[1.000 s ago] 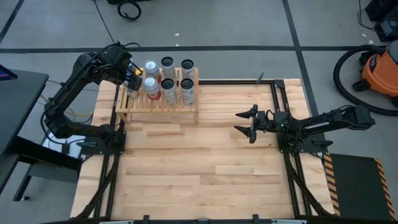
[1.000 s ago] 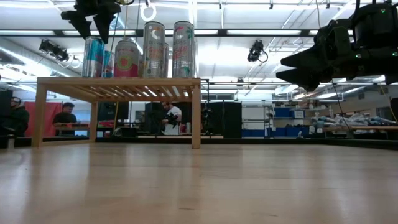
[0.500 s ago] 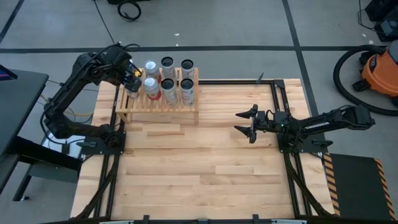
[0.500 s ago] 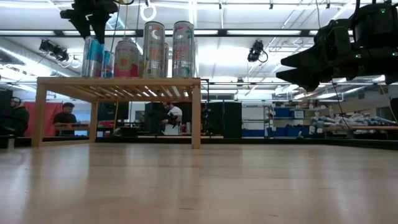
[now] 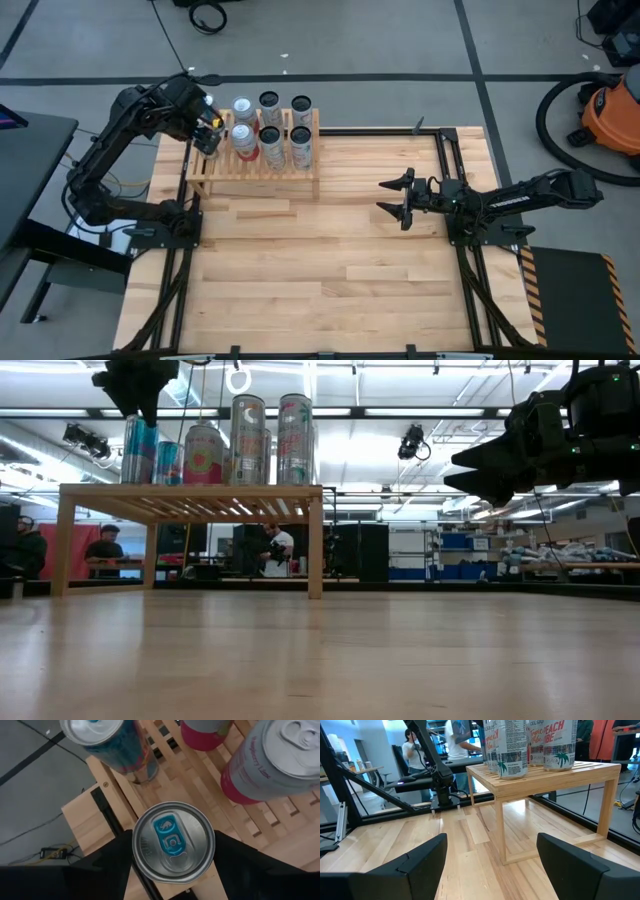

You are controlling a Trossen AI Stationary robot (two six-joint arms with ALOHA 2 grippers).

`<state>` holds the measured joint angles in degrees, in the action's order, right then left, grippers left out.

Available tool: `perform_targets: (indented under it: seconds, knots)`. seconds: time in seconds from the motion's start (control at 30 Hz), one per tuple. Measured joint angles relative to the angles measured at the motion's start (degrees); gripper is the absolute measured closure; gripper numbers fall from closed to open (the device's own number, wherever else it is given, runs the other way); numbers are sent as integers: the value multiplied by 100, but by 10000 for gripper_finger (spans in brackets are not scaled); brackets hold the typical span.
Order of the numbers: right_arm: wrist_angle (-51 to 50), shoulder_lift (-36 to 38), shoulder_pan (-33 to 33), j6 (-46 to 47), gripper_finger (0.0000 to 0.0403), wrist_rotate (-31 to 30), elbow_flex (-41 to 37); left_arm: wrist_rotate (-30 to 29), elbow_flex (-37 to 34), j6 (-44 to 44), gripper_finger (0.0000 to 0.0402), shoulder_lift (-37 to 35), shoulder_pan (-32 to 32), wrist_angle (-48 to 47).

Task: Place canned beverage on shelf
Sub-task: Adjust the blue soda can

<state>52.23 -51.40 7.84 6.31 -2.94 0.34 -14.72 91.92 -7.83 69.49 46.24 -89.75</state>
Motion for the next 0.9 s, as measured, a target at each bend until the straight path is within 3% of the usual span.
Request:
perform_targets:
  seconds: [0.43, 0.9]
  knots:
    - [0, 0, 0, -1, 85, 0, 2, 434, 6, 1440, 151, -2, 0, 14]
    - [0, -2, 0, 0, 85, 0, 0, 492, 1, 2058, 150, -35, 0, -10]
